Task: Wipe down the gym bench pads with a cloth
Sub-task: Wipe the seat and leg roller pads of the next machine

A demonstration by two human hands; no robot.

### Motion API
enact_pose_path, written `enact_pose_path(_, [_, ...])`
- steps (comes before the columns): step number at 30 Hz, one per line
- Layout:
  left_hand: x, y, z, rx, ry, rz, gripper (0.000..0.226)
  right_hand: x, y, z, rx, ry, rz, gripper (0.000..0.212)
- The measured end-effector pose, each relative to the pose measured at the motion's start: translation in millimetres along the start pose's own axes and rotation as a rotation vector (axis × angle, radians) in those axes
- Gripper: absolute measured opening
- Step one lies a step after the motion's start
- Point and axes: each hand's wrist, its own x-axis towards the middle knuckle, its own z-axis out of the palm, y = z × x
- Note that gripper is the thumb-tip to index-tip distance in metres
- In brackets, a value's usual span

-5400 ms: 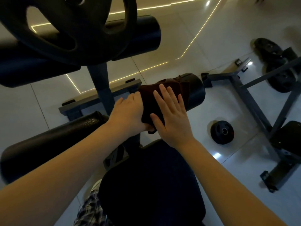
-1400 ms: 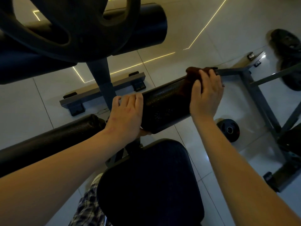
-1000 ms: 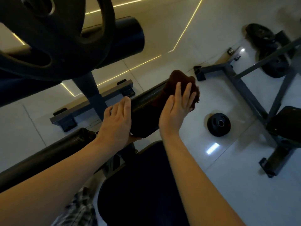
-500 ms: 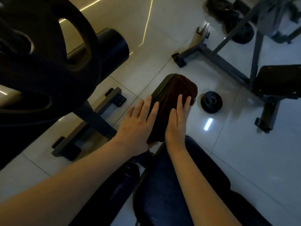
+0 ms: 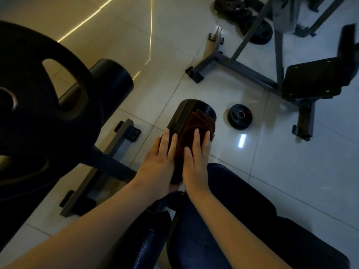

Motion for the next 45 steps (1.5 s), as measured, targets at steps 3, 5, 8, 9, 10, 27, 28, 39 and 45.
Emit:
enact_pose_path(3, [0,1,0,-0.04,0.013,-0.015,0.122,33,-4,-8,-0.031,0.013,0.004,0.054])
enact_pose_path(5, [2,1,0,-0.041,0.003,-0.018,0.122,57,-5,-15,-0.048,0.023,-0.007,0.055])
enact_pose_path(8, [3,3,-1,-0.048,-0.038,-0.041,0.126,89,-5,-24,-0.053,0.053,0.022,0.055])
enact_pose_path(9, [4,3,-2,-0.044,-0.042,-0.043,0.126,95,-5,-25,-0.055,0.062,0.024,0.055])
enact_pose_path(10, [5,3,-3,-0.045,-0.053,-0.047,0.128,96,-4,-26,-0.053,0.066,0.016,0.054])
enact_pose_path(27, [11,4,-6,-0.155,-0.051,-0.074,0.141,27,8,-8,-0.046,0.005,-0.024,0.054])
enact_pose_path(28, [11,4,-5,-0.144,-0.035,-0.072,0.14,48,5,-11,-0.045,0.043,-0.007,0.058])
enact_pose_path(39, [15,4,-17,-0.065,-0.134,-0.095,0.142,-10,16,6,0.032,0.057,-0.024,0.05])
enact_pose_path(45, [16,-1,-23,0.315,-0.112,-0.062,0.13,-27,17,10,0.028,0.035,-0.01,0.053])
